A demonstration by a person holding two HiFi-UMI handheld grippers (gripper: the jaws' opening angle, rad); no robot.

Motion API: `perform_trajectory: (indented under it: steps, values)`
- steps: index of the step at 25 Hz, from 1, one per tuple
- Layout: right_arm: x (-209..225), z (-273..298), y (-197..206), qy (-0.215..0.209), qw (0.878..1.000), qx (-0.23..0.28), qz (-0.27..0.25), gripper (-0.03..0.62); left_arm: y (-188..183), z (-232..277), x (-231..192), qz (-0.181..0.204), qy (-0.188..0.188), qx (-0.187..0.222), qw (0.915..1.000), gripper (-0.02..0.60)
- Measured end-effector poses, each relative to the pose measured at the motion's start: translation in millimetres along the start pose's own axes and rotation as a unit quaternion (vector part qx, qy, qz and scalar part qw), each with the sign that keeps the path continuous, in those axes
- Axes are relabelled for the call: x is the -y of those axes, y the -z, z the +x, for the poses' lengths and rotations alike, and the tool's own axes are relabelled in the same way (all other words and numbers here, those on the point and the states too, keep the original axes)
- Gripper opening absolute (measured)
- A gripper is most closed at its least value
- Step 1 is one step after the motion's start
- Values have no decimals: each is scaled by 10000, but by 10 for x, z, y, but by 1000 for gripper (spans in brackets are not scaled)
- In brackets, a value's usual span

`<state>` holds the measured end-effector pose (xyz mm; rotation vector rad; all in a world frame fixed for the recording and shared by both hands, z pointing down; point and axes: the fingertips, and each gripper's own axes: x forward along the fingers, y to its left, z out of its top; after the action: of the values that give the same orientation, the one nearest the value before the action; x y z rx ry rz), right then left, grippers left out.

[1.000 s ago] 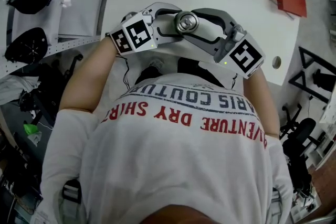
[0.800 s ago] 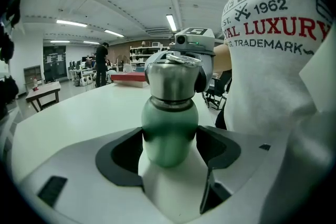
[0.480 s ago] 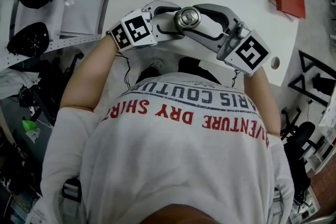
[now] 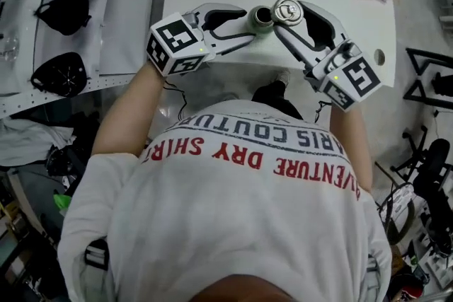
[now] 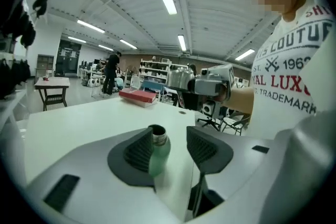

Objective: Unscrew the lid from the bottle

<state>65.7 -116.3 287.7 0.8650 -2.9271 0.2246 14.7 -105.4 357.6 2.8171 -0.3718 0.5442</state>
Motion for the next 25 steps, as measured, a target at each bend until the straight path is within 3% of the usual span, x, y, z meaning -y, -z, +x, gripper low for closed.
perform_trajectory:
  steps: [1,6,12,25]
  values:
    - [-52,-45,-42,201,9998,60,49,236,-95,-79,49,-15,-37,145,9999,187]
    - [-330,-286,-261,959,9949,255,194,236,-577,-391,284,-309,-356,734,9962,64]
    - [-698,-359,-573,1340,9890,610,132,236,-905,-752,547,-505,-438,1256,9898,46]
    - [-836,-382,-688,1705,9826,722,151,236,-975,-958,598,-231,-606,1269,9898,44]
